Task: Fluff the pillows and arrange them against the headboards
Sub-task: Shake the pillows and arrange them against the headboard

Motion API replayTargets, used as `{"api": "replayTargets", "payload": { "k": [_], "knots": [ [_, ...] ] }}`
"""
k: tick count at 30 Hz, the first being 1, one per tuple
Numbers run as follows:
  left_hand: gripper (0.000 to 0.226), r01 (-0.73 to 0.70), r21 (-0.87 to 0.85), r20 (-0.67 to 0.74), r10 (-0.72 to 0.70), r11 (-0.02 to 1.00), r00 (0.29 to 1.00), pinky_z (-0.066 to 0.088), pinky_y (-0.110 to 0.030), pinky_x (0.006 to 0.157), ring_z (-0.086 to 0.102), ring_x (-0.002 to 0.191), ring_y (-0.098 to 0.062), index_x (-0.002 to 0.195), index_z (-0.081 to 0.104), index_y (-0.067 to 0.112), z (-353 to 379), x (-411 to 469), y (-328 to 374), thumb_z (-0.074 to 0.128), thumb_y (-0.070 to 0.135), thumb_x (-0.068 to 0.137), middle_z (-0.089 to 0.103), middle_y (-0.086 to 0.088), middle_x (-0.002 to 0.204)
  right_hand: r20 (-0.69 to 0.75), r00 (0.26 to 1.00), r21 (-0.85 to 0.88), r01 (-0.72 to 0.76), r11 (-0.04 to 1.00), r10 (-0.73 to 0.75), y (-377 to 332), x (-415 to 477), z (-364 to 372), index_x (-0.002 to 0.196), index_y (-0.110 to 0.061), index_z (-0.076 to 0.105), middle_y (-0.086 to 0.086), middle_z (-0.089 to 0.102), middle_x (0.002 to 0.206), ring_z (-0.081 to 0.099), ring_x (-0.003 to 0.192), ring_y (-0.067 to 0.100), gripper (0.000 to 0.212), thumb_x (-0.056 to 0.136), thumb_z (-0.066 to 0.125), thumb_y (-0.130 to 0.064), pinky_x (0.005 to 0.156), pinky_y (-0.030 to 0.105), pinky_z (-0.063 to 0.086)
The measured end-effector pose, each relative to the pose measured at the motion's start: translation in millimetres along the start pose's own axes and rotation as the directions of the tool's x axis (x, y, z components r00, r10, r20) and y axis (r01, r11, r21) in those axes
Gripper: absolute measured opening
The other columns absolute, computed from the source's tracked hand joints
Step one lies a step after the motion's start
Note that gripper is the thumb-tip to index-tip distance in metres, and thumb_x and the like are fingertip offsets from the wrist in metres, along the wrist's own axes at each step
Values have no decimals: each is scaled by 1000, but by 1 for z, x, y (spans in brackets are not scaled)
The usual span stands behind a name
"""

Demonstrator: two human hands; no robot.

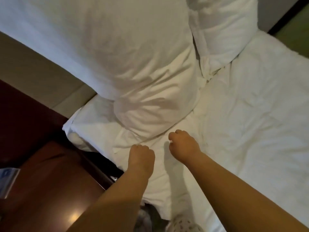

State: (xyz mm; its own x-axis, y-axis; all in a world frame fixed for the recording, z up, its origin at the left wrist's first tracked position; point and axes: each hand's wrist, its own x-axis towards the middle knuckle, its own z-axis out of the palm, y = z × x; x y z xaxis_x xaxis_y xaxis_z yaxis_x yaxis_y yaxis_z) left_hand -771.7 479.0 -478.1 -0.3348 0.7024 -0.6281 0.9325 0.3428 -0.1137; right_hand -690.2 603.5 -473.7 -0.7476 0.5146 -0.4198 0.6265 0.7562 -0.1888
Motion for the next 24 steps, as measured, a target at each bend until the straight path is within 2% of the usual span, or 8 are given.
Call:
{"api": "replayTargets", "payload": {
  "k": [4, 7, 12, 14, 16, 18, 20, 24],
  "knots": [
    [24, 151, -103, 31, -148, 983, 988, 37, -30, 94, 54, 113, -21, 117, 54, 18, 38, 19, -20, 48, 16, 94, 56, -3, 122, -16, 994, -7, 110, 994, -110, -8, 13, 44, 101, -5, 60, 12, 58, 102, 53, 97, 32, 19, 87, 47, -6, 74, 37, 44],
    [23, 298, -197, 16, -301, 934, 954, 40, -30, 86, 57, 107, -22, 115, 51, 16, 55, 32, -40, 49, 15, 93, 57, -3, 116, -84, 956, 21, 285, 958, -282, -28, 32, 71, 83, -1, 63, 18, 63, 83, 59, 76, 37, 10, 75, 57, 0, 60, 36, 44],
    [37, 498, -461, 40, -543, 734, 839, 35, -32, 69, 55, 99, -25, 121, 35, 14, 85, 44, -57, 53, 21, 90, 49, -8, 113, -15, 895, -21, 446, 895, -446, -59, 53, 109, 132, -1, 50, 17, 59, 127, 61, 103, 39, 57, 77, 63, -2, 77, 47, 54],
    [51, 510, -582, 64, -590, 633, 805, 37, -34, 69, 54, 101, -27, 131, 29, 15, 99, 47, -56, 57, 28, 91, 45, -10, 118, -31, 907, -44, 419, 907, -420, -64, 55, 119, 136, 0, 46, 17, 55, 132, 60, 105, 38, 57, 81, 60, -5, 76, 47, 54],
    [59, 504, -598, 22, -616, 624, 788, 41, -36, 77, 53, 106, -28, 137, 26, 15, 105, 50, -58, 59, 31, 91, 44, -11, 122, -106, 891, -66, 437, 897, -442, -71, 56, 125, 126, -2, 53, 16, 60, 120, 62, 99, 35, 42, 85, 59, -9, 72, 43, 54],
    [43, 504, -543, -58, -628, 672, 776, 41, -34, 83, 53, 107, -27, 129, 36, 12, 106, 52, -61, 57, 23, 92, 48, -11, 121, -115, 845, -168, 501, 849, -522, -81, 59, 125, 111, -7, 57, 11, 61, 103, 62, 84, 30, 28, 84, 59, -11, 68, 40, 52],
    [23, 471, -520, -105, -601, 712, 792, 41, -34, 85, 56, 104, -26, 116, 47, 11, 104, 53, -61, 51, 13, 93, 54, -10, 115, -26, 834, -276, 524, 806, -551, -91, 63, 124, 109, -6, 57, 12, 60, 101, 61, 81, 30, 37, 75, 66, -15, 69, 40, 51],
    [17, 417, -576, -77, -554, 703, 829, 43, -33, 85, 60, 101, -25, 108, 56, 12, 112, 47, -53, 46, 9, 95, 61, -6, 110, 106, 839, -410, 525, 746, -533, -111, 71, 108, 86, -12, 64, 6, 62, 86, 62, 74, 25, 38, 57, 81, -28, 65, 34, 48]
  ]
}}
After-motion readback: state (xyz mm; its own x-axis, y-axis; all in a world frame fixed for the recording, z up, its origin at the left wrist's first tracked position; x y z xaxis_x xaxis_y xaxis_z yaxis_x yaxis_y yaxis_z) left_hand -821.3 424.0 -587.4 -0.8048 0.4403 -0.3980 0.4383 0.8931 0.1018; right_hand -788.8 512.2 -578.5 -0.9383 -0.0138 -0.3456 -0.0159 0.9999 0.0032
